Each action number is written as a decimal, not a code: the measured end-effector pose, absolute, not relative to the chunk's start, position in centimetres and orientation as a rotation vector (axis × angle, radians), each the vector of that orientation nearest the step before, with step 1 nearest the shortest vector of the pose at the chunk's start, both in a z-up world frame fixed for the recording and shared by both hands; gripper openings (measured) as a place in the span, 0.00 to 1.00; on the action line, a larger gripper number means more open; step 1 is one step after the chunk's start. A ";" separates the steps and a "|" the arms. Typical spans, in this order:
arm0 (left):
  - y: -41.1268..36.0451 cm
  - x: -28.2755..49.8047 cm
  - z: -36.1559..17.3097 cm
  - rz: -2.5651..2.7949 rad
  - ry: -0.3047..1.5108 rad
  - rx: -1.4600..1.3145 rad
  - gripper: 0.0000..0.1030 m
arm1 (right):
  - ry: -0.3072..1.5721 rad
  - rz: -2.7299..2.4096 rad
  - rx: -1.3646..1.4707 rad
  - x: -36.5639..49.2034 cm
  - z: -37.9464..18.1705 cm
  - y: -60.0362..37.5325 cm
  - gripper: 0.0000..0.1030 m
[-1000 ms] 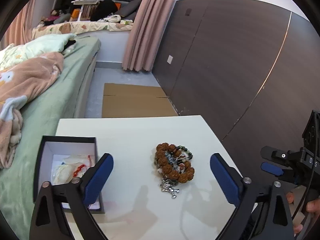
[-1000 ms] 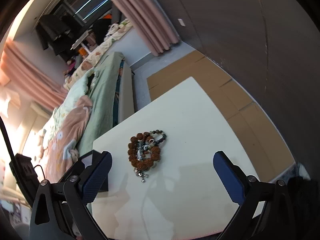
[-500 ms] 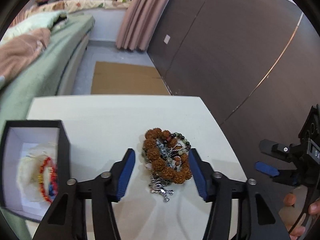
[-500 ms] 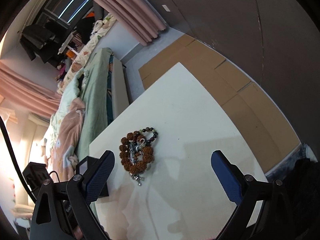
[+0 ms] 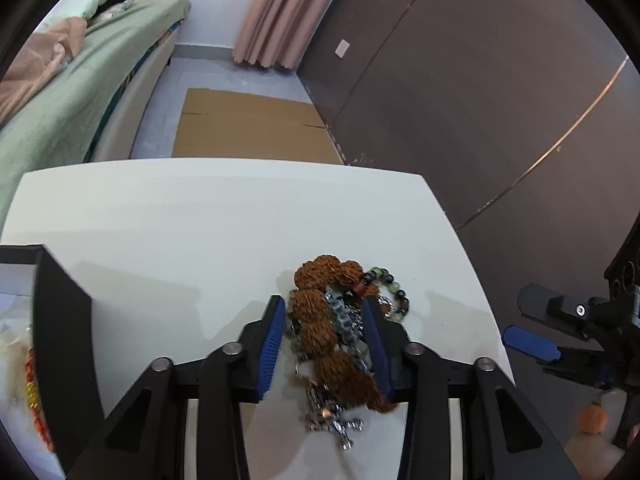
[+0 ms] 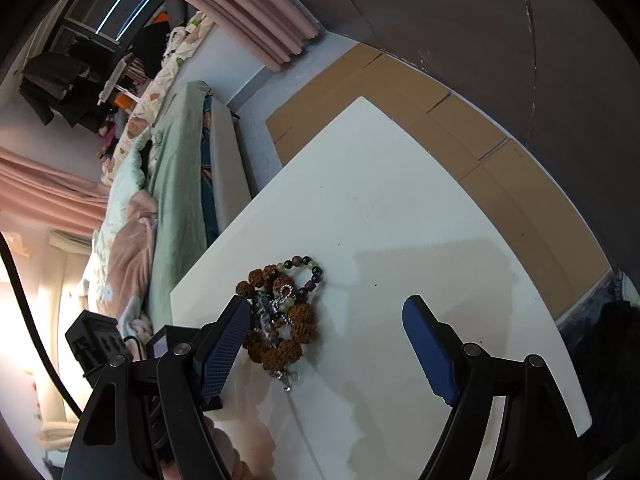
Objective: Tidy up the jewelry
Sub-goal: 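Grasp the brown rudraksha bead bracelet with the left gripper, then lift the brown bracelet with the left gripper while the right gripper grasps the dark bead bracelet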
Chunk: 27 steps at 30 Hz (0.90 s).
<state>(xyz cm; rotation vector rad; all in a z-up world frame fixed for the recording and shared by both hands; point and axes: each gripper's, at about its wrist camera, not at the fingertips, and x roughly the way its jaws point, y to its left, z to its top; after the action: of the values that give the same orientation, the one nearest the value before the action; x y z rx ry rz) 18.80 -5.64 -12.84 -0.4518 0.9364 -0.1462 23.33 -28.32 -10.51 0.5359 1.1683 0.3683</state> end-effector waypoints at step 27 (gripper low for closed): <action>-3.6 13.6 -4.7 -0.317 0.737 -0.548 0.18 | 1.213 0.425 0.512 23.6 -11.7 -25.4 0.78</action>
<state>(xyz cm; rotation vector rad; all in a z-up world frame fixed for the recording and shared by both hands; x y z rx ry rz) 13.62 -3.55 -4.69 -0.5480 0.7374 -0.3173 23.59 -25.41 -11.70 0.5115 1.2135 0.4250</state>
